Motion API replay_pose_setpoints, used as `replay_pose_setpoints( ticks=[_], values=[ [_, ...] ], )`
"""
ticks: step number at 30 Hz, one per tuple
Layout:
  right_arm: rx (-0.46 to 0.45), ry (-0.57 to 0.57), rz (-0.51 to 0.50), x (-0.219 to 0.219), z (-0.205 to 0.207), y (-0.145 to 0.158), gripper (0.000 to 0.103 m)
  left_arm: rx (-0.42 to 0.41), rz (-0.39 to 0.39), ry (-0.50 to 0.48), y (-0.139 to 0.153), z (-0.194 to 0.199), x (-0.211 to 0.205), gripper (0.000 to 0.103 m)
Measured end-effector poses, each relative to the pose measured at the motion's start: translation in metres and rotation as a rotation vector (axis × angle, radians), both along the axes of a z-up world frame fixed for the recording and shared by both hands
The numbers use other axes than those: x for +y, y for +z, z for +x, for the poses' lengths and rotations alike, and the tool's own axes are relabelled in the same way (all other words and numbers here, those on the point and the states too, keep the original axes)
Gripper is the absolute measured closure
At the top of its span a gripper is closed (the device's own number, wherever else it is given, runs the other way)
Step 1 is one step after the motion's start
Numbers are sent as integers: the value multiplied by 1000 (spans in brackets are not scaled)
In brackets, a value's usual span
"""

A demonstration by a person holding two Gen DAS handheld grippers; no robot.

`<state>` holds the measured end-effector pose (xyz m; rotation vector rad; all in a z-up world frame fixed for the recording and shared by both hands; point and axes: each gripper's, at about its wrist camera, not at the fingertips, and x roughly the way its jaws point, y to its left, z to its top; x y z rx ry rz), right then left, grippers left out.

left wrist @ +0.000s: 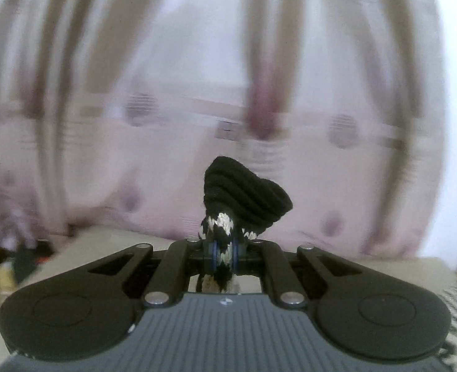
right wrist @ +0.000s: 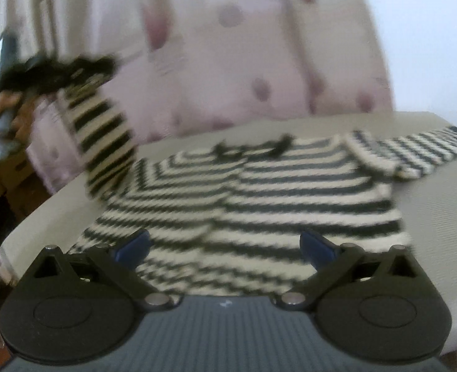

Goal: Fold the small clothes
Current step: 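Grasp the black sleeve cuff with the left tool and lift it, then grasp the other sleeve cuff with the right tool while the left tool holds its cuff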

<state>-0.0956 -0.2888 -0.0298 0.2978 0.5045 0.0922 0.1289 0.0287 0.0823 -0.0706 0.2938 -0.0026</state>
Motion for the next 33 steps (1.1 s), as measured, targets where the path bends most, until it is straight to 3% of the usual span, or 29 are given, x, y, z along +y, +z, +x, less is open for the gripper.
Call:
replay_pose_setpoints(
  ticks=[5,8,12,17,19,21,23,25,27,31,33],
  values=[
    [-4,-133,74,-70,1,-6,0,48,29,274,-16,0,81,91],
    [5,-200,160,-114,9,-13,0,128,24,428,-39,-1,131,91],
    [12,-309,290,-179,23,-28,0,229,3,572,-79,-13,171,92],
    [4,-460,283,-255,53,-42,0,331,17,693,-121,-22,197,89],
    [-1,-493,278,-279,67,-44,2,353,16,758,-130,-26,207,75],
    [9,-535,251,-307,84,-45,7,340,-9,806,-132,-35,216,43],
    [25,-583,224,-332,101,-49,7,296,-1,827,-129,-45,215,31],
    [54,-614,229,-356,116,-57,8,257,38,839,-125,-53,203,25],
    [80,-645,262,-377,131,-67,15,230,51,834,-122,-59,189,9],
    [71,-669,286,-399,154,-83,17,172,58,803,-125,-66,152,7],
    [65,-661,293,-406,168,-85,17,181,71,767,-133,-60,134,3]
  ],
)
